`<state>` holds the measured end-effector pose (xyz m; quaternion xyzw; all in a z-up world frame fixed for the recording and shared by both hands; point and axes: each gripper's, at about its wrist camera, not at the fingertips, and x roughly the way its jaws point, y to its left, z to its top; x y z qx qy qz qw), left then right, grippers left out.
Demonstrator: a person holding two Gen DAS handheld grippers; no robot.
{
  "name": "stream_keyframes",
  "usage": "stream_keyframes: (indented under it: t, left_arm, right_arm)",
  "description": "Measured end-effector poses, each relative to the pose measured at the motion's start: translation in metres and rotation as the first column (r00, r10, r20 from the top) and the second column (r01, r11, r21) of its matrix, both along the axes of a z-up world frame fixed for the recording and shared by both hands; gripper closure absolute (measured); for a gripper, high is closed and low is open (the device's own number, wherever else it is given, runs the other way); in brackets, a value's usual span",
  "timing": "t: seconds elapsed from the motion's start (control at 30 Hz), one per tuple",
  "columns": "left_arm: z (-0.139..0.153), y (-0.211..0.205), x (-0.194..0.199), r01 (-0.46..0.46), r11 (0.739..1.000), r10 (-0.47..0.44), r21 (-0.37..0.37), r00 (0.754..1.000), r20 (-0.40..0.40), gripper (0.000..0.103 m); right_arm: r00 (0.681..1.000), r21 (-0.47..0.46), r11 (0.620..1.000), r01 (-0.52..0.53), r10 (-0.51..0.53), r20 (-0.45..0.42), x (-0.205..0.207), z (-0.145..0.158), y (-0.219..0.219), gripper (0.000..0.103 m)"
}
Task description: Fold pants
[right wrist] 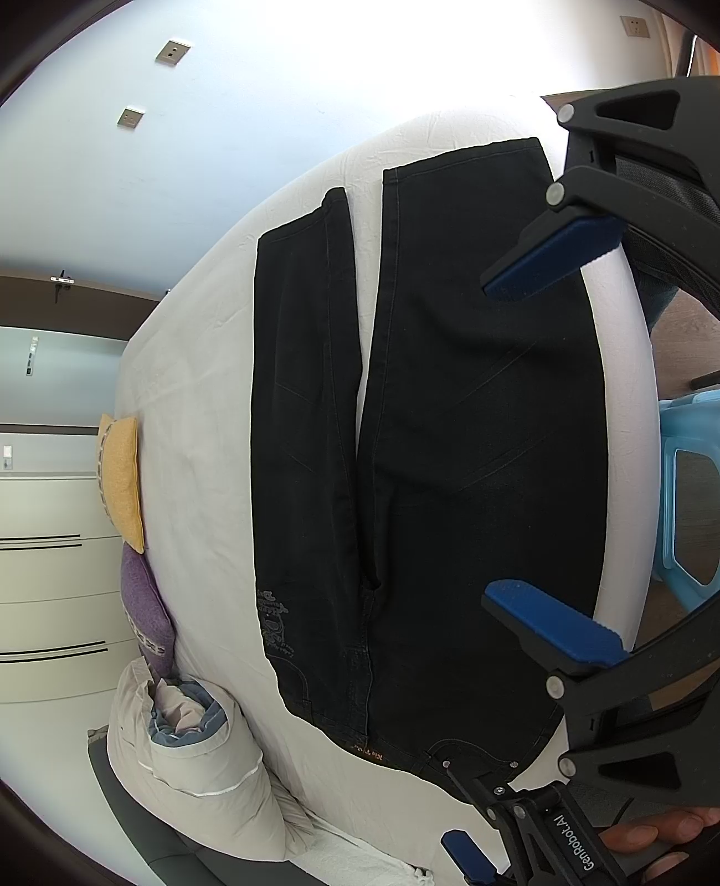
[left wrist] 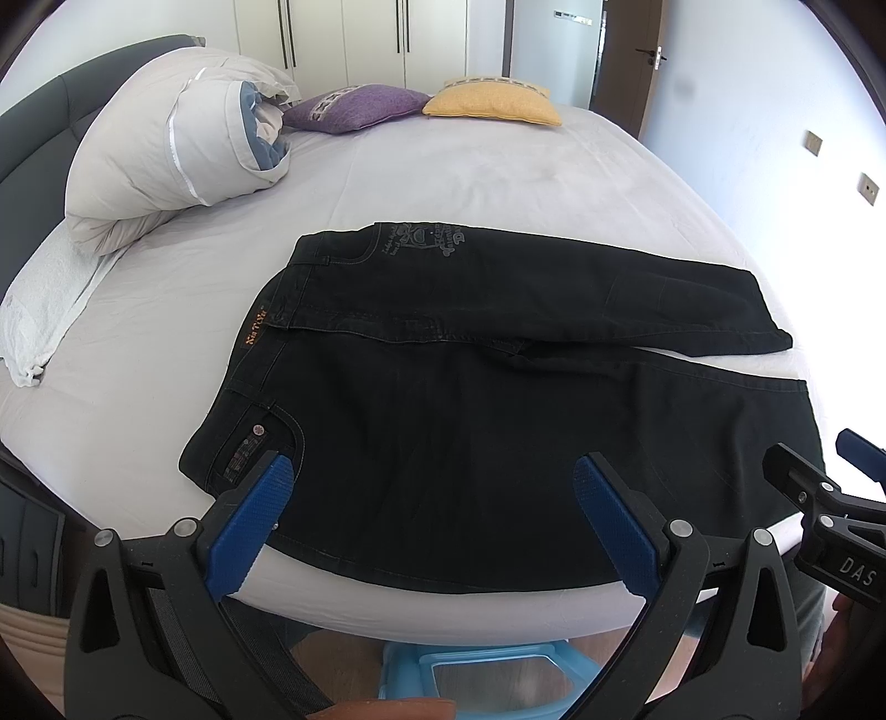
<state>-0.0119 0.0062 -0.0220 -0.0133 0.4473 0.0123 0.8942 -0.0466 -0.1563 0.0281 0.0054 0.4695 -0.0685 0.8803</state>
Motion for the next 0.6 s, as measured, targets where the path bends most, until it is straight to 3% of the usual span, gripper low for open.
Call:
stream_keyframes:
  t: [0.6]
  left_arm:
    - [0.001, -0.0002, 0.0023, 0.003, 1.0, -0.003, 0.006, 1.0, -0.008, 0.0]
  right_arm:
    - [1.0, 0.002, 1.0, -0.001, 0.001, -0.001, -0.0003, -0.0011, 0.0001, 0.0]
